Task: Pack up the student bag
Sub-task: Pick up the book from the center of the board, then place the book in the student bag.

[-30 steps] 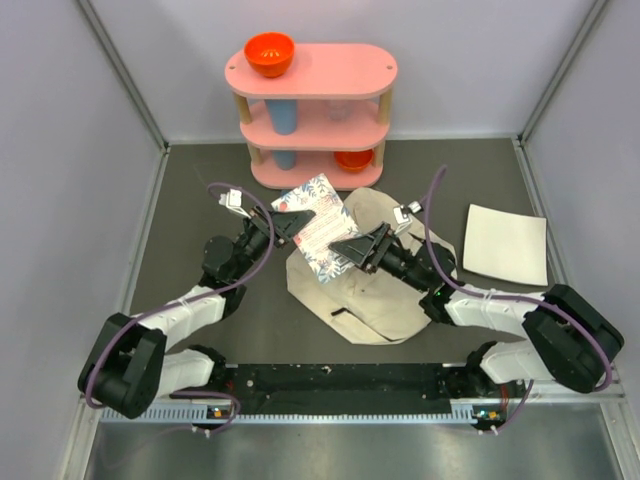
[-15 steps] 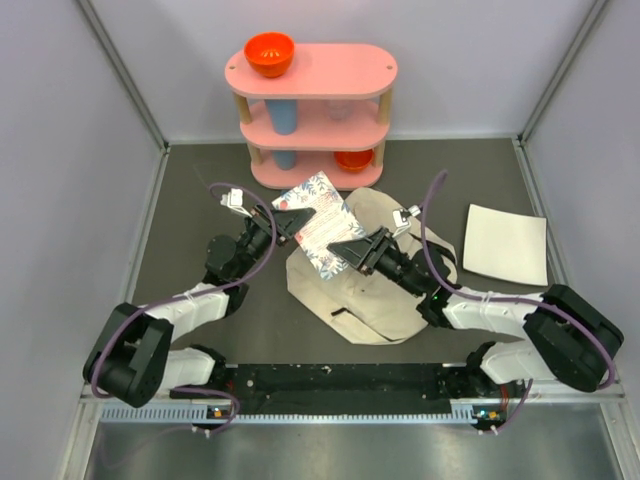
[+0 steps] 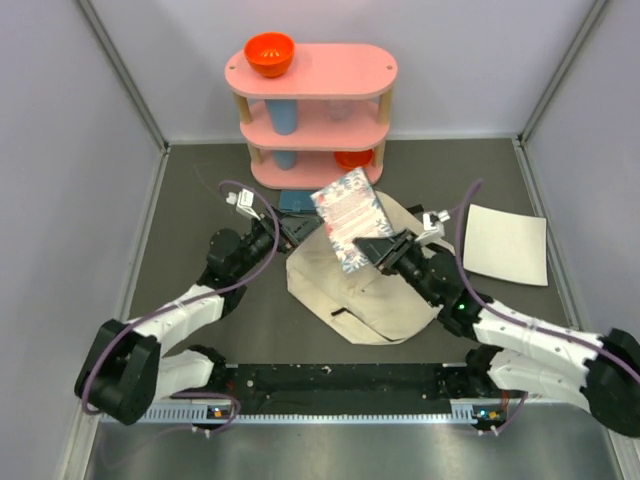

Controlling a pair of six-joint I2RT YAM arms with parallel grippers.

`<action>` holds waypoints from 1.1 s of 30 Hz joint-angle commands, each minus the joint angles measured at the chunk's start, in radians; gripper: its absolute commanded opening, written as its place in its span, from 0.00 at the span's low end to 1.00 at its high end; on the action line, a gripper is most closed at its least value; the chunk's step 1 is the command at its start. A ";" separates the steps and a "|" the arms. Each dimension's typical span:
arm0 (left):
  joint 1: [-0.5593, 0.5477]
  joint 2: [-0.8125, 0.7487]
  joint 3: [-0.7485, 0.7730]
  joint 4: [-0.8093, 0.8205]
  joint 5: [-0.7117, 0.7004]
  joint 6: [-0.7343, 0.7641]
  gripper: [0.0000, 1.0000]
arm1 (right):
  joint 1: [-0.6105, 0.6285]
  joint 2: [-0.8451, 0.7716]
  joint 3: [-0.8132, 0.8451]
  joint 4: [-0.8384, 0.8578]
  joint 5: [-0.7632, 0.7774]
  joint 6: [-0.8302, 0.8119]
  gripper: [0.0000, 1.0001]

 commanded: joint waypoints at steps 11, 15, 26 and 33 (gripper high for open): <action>-0.401 0.026 0.428 -0.936 -0.379 0.793 0.99 | -0.005 -0.635 0.080 -0.820 0.899 -0.380 0.00; -0.577 0.202 0.635 -0.984 -0.369 0.866 0.99 | -0.008 -0.696 0.123 -0.892 1.064 -0.534 0.00; -0.741 0.563 0.917 -1.047 -0.340 0.955 0.99 | -0.008 -0.942 0.180 -0.947 1.230 -0.720 0.00; -0.790 0.726 1.060 -1.067 -0.311 0.926 0.99 | -0.006 -0.948 0.234 -1.010 1.214 -0.766 0.00</action>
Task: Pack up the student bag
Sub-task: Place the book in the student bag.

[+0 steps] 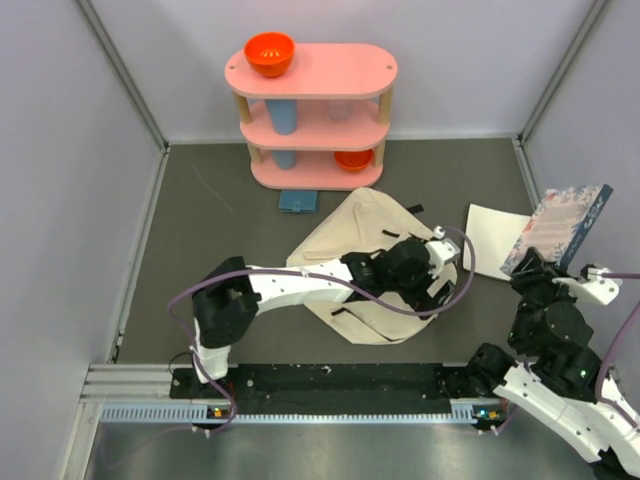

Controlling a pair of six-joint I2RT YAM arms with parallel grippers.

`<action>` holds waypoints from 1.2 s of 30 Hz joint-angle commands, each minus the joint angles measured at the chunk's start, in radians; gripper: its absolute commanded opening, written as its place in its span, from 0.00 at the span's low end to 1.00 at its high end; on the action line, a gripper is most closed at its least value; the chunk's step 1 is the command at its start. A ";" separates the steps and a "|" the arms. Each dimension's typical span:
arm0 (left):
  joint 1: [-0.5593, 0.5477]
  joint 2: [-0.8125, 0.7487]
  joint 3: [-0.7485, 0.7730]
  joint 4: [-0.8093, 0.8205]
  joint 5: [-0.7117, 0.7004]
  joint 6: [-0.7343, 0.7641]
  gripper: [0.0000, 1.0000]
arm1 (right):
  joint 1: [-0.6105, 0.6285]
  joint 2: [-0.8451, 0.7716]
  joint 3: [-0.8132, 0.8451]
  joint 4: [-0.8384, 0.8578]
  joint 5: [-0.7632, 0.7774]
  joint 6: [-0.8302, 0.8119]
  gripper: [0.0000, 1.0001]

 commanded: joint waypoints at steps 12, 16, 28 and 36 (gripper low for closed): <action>-0.060 0.244 0.215 -0.073 -0.171 0.026 0.98 | -0.003 0.011 0.060 -0.050 -0.093 0.070 0.00; -0.060 0.271 0.212 -0.077 -0.311 0.021 0.98 | -0.003 0.031 0.061 -0.063 -0.108 0.097 0.00; -0.059 0.147 0.038 0.008 -0.417 -0.003 0.53 | -0.003 0.072 0.060 -0.109 -0.143 0.202 0.01; -0.042 -0.057 -0.157 0.088 -0.460 -0.006 0.15 | -0.003 0.083 0.057 -0.116 -0.148 0.217 0.01</action>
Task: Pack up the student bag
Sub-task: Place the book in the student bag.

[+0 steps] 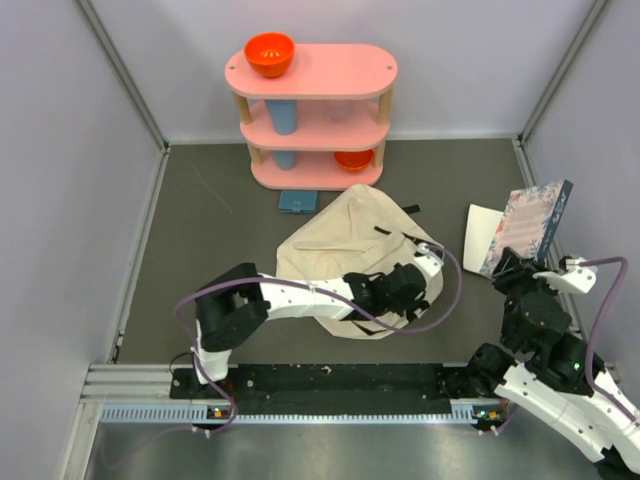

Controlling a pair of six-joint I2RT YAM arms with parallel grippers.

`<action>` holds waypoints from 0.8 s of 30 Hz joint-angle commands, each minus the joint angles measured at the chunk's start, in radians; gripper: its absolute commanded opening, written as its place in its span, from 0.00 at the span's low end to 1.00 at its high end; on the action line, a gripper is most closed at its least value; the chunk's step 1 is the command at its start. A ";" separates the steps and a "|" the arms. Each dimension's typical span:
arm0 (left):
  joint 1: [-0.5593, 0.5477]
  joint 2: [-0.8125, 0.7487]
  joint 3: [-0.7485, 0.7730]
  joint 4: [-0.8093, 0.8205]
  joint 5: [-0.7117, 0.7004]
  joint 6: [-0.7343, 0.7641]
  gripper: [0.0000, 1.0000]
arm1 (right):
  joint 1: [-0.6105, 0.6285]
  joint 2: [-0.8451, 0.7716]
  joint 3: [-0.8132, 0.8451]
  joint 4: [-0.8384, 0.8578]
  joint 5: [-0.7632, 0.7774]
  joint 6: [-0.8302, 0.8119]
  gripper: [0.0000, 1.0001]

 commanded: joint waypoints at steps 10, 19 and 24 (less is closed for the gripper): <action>0.062 -0.307 -0.207 0.042 -0.176 0.023 0.00 | -0.005 0.106 0.047 0.041 -0.136 0.049 0.00; 0.160 -0.389 -0.222 0.070 0.066 0.043 0.11 | -0.006 0.175 0.053 0.027 -0.212 0.121 0.00; 0.205 -0.387 -0.256 0.180 0.392 0.035 0.12 | -0.012 0.174 0.055 0.025 -0.230 0.123 0.00</action>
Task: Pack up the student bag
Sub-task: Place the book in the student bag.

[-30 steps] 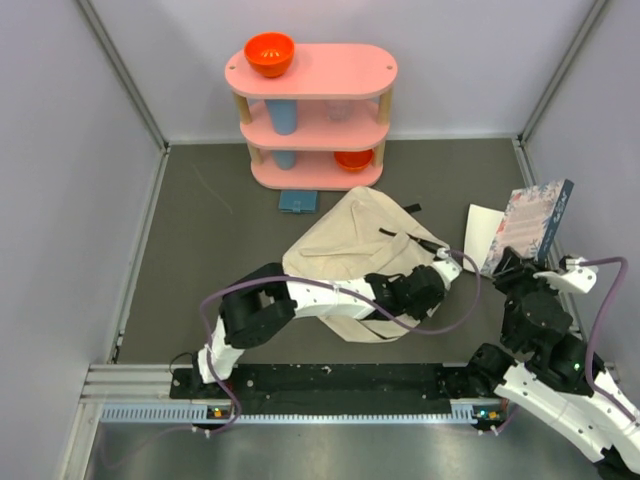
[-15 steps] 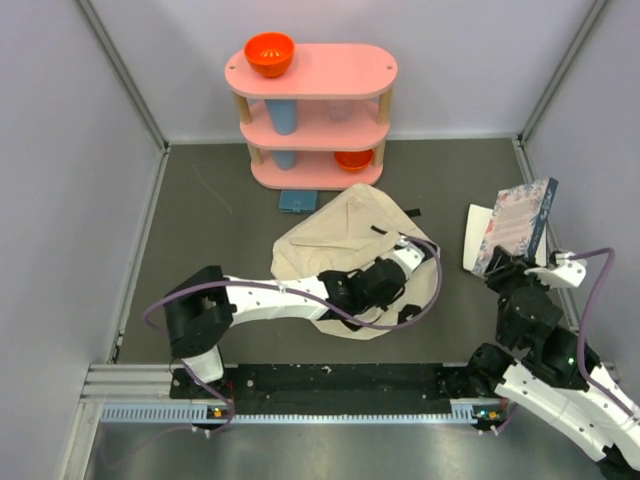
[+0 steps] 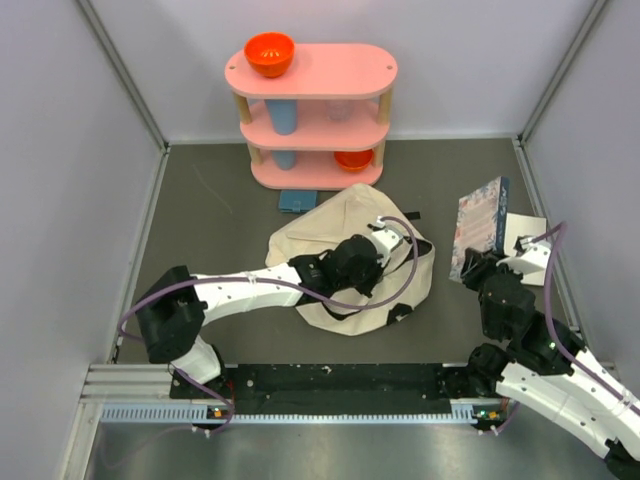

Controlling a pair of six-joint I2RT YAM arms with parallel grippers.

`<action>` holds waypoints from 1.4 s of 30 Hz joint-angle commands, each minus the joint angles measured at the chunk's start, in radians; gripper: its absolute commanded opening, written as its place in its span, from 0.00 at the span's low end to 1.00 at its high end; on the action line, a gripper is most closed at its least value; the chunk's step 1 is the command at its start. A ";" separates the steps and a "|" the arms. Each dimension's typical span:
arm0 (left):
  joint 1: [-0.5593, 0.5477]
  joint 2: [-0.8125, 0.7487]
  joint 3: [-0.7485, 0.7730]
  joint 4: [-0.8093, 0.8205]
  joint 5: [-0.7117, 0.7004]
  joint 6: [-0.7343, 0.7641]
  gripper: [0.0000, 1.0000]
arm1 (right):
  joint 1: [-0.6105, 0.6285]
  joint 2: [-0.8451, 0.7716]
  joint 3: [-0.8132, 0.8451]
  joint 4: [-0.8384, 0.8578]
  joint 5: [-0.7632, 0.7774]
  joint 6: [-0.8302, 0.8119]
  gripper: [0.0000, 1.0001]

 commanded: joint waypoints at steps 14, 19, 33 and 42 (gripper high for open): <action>0.079 0.066 0.038 0.122 0.377 -0.014 0.00 | -0.011 -0.016 0.058 0.050 -0.011 0.044 0.00; 0.085 0.081 0.058 0.078 0.372 -0.008 0.00 | -0.011 -0.016 0.059 0.047 -0.005 0.046 0.00; 0.242 -0.122 0.150 -0.047 0.088 -0.032 0.00 | -0.013 -0.080 0.107 -0.038 -0.398 0.146 0.00; 0.272 -0.196 0.261 -0.069 0.048 -0.006 0.00 | -0.011 -0.273 0.190 -0.232 -0.606 0.287 0.00</action>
